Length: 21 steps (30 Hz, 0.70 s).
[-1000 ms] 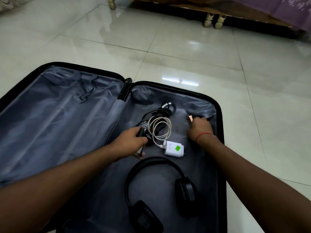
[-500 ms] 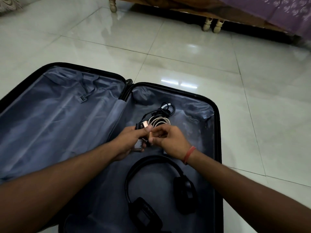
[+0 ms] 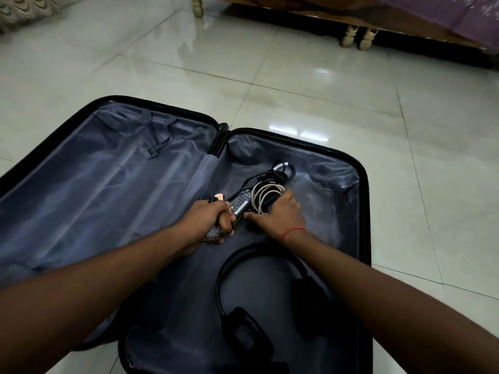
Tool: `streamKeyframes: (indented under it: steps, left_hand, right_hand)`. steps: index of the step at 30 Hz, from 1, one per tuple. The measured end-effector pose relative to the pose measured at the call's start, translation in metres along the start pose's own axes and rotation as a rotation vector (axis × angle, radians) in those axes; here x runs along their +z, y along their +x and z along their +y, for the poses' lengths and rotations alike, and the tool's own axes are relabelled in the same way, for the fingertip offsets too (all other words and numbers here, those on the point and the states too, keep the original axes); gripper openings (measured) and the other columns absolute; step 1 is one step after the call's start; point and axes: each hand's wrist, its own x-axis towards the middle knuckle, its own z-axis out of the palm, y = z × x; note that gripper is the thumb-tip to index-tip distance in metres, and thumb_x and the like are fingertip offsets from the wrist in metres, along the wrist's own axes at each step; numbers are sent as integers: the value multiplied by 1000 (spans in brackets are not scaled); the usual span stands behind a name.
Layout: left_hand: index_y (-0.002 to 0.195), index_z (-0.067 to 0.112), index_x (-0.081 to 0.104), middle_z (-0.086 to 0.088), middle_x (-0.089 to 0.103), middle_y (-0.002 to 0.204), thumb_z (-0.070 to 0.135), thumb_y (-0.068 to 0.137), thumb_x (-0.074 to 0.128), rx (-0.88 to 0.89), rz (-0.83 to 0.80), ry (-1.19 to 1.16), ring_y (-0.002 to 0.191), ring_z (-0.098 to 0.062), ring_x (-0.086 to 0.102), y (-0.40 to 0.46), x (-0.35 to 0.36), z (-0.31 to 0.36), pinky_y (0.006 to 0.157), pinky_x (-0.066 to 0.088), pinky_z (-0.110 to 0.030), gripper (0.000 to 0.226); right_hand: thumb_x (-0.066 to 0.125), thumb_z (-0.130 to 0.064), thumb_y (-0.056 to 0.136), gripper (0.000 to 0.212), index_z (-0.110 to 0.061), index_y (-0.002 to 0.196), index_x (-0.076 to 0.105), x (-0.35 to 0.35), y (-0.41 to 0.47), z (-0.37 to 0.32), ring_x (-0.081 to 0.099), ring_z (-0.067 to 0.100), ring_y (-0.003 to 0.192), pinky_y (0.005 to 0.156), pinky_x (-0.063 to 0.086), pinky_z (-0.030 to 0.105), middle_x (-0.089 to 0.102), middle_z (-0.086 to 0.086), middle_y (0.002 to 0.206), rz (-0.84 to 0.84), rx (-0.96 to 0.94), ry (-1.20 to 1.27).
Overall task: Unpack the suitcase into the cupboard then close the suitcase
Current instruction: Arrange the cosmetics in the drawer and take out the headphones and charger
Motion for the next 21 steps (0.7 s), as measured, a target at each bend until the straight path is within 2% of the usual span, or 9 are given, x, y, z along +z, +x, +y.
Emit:
streamKeyframes:
  steps: [2,5,7,10,14,16,18,19,21]
  left_hand:
    - [73,7,61,-12,62,70,22,96,51,-4,20,7,49,-22,62,0,2,0,43,45,-23,29]
    - [74,8,61,-7,64,68,22,95,52,-10,34,23,50,-21,62,0,3,1,46,45,-24,27]
    - [77,10,61,-5,64,68,22,95,52,-10,37,17,49,-20,62,0,5,0,47,45,-25,23]
    - [83,12,59,-6,65,72,21,95,53,-20,38,-1,50,-21,62,1,7,-1,47,45,-24,16]
    - [81,12,58,-7,64,72,21,95,54,-22,11,-3,49,-22,61,4,12,0,47,44,-24,17]
    - [81,11,58,-8,63,70,21,95,54,-13,-1,0,49,-22,61,3,14,0,47,44,-25,18]
    - [79,10,57,-10,61,70,20,95,53,6,3,15,49,-23,59,2,15,1,47,43,-24,20]
    - [77,9,57,-13,60,70,19,96,53,23,11,19,49,-25,58,3,16,1,46,42,-24,21]
    - [73,5,57,-19,58,71,17,95,53,62,33,57,53,-27,56,4,14,2,45,41,-24,26]
  right_hand:
    - [75,-68,53,106,-6,128,35,3,-1,-1,49,33,120,99,44,45,50,14,128,54,-17,-14]
    - [77,-51,59,84,-8,119,38,0,-5,1,55,34,112,93,48,40,52,14,124,54,-61,76]
    - [77,-45,59,78,-9,118,41,-7,-7,9,56,32,109,90,49,37,53,13,122,60,-79,115]
    - [80,-42,57,79,-12,120,43,-23,-8,29,56,24,109,91,47,31,55,7,119,62,-93,233]
    - [83,-42,60,77,-17,122,43,-44,-10,59,55,17,110,95,46,31,53,3,121,-3,-120,285]
    - [80,-38,65,71,-14,122,44,-54,-9,72,57,20,106,91,47,31,53,6,120,45,-109,289]
    - [74,-39,68,74,-7,126,42,-63,-4,82,58,29,108,91,48,35,51,14,124,138,-4,233]
    - [74,-39,72,77,-3,130,39,-66,-2,83,56,35,112,93,46,37,47,19,129,141,68,165]
    - [73,-47,77,89,4,136,30,-68,2,78,50,40,119,96,43,38,37,24,137,41,162,-9]
